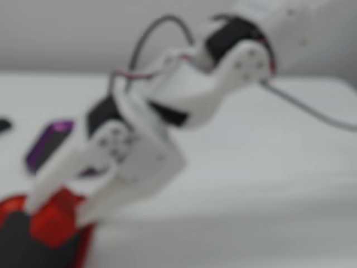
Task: Grasp a red block and put it in the left red dish.
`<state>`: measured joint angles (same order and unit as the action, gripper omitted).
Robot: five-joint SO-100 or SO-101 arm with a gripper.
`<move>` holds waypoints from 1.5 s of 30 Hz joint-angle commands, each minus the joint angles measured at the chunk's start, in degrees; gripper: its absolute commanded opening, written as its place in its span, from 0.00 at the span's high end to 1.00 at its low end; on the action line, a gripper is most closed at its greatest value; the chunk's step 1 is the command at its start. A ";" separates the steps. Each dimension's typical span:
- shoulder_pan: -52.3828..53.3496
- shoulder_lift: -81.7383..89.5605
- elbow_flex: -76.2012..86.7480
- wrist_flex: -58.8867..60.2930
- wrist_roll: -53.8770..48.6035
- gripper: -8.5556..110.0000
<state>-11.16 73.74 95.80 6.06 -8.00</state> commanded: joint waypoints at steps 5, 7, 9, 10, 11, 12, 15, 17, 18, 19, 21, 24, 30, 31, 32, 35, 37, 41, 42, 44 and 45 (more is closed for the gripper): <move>-0.35 -3.52 -7.82 -0.44 0.18 0.93; -0.35 -4.22 -7.82 -0.44 0.09 0.93; -0.35 -4.48 -7.82 -0.44 0.09 0.93; -0.35 -4.48 -7.73 -0.44 0.09 0.92; -0.35 -4.48 -7.65 -0.35 0.09 0.91; -0.35 -4.48 -7.56 -0.18 0.09 0.90; -0.35 -4.04 -7.91 3.52 0.09 0.87; -0.35 -3.87 -7.91 5.27 0.09 0.84; -0.35 -3.78 -7.91 5.98 0.09 0.83; -0.35 -3.78 -7.91 6.68 0.09 0.83; -0.53 -3.69 -7.91 7.73 0.09 0.81; -0.53 -3.43 -7.91 8.79 0.00 0.80; -0.44 1.58 -11.78 18.54 0.09 0.77; -0.53 3.52 -12.74 21.53 0.09 0.76; -0.62 5.45 -13.71 24.52 0.09 0.75; -0.70 12.13 -15.56 34.28 0.18 0.74; -0.70 16.88 -15.82 39.99 0.18 0.73; -0.44 27.42 -14.94 49.48 0.09 0.73; -0.18 30.32 -14.24 52.12 0.09 0.73; -0.09 36.12 -11.60 55.99 0.18 0.73; 0.00 39.29 -10.11 57.66 0.18 0.73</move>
<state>-11.34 105.12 84.64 60.21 -7.91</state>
